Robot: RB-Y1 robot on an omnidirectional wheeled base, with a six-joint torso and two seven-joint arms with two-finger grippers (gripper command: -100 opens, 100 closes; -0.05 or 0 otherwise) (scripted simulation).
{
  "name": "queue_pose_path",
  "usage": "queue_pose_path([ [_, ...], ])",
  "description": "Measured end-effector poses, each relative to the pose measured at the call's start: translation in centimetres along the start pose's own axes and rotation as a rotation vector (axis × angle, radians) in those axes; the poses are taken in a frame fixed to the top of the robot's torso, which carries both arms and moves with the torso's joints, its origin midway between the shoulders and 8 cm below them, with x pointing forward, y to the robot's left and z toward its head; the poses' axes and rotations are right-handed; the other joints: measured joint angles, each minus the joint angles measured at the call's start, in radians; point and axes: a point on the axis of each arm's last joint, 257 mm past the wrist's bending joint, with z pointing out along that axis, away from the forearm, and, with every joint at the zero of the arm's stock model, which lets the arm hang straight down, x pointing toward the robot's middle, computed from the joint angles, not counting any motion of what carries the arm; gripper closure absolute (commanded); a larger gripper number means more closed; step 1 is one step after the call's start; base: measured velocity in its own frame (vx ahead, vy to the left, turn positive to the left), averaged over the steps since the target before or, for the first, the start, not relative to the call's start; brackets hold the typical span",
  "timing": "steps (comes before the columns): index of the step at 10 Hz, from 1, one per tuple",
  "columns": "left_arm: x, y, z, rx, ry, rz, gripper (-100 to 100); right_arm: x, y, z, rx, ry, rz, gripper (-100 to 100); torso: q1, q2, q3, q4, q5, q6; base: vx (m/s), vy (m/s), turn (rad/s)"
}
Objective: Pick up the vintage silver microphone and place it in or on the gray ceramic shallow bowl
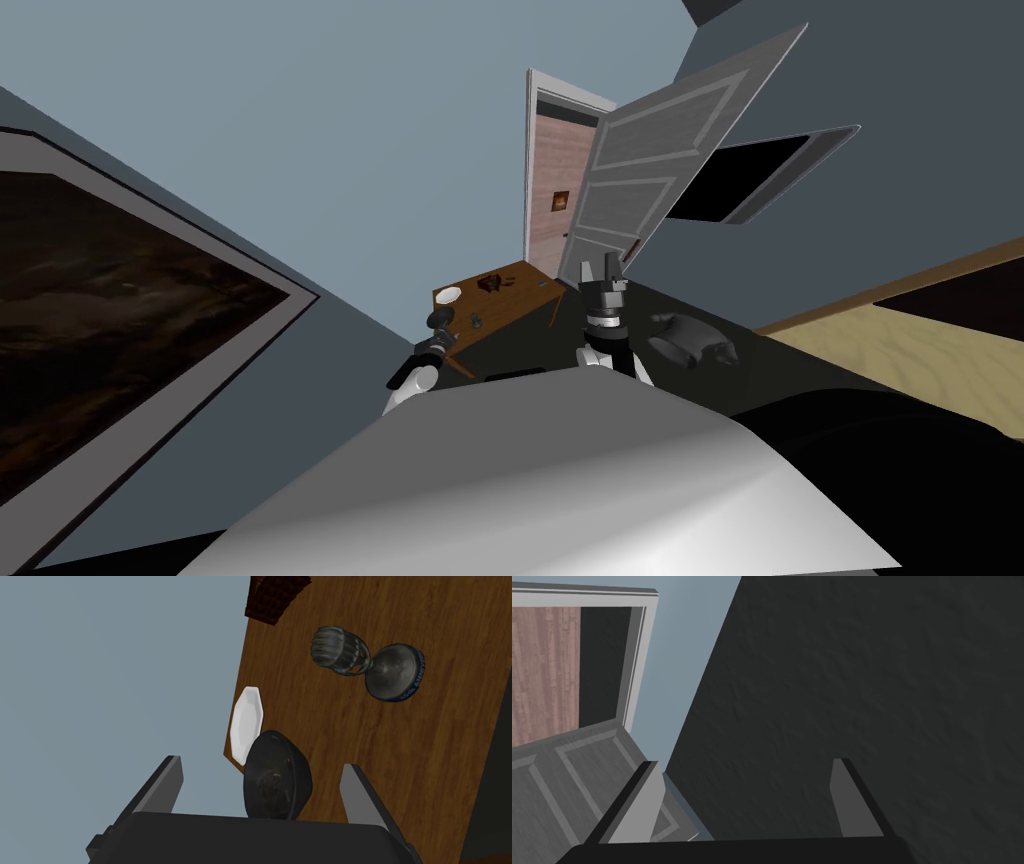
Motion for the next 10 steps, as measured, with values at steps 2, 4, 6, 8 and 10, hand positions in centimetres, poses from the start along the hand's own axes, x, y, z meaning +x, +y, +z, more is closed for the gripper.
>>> queue_pose_path([
  [2, -0.8, 1.8, 0.3, -0.04, -0.006, -0.038, -100, 0.0, 0.0, 0.0, 0.0, 0.0, 0.0, 0, 0.0, -0.003, -0.002, -0.001, 0.0, 0.0, 0.099, -0.016, -0.156],
  [4, -1.3, 3.5, 0.5, -0.079, -0.01, -0.078, -100, 0.0, 0.0, 0.0, 0.0, 0.0, 0.0, 0, 0.001, -0.003, -0.002, -0.001, 0.0, 0.0, 0.09, -0.014, -0.137],
  [6, -1.9, 4.9, 0.4, -0.11, -0.017, -0.114, -100, 0.0, 0.0, 0.0, 0.0, 0.0, 0.0, 0, 0.0, -0.002, -0.001, -0.001, 0.0, 0.0, 0.085, -0.018, -0.126],
  [8, -2.4, 6.4, 0.8, -0.142, -0.021, -0.147, -100, 0.0, 0.0, 0.0, 0.0, 0.0, 0.0, 0, 0.002, -0.002, -0.001, 0.0, 0.0, -0.001, 0.099, 0.024, -0.128],
  [10, -3.2, 8.4, 0.5, -0.183, -0.032, -0.182, -100, 0.0, 0.0, 0.0, 0.0, 0.0, 0.0, 0, 0.003, -0.005, -0.003, -0.001, 0.001, -0.001, 0.099, 0.022, -0.072],
])
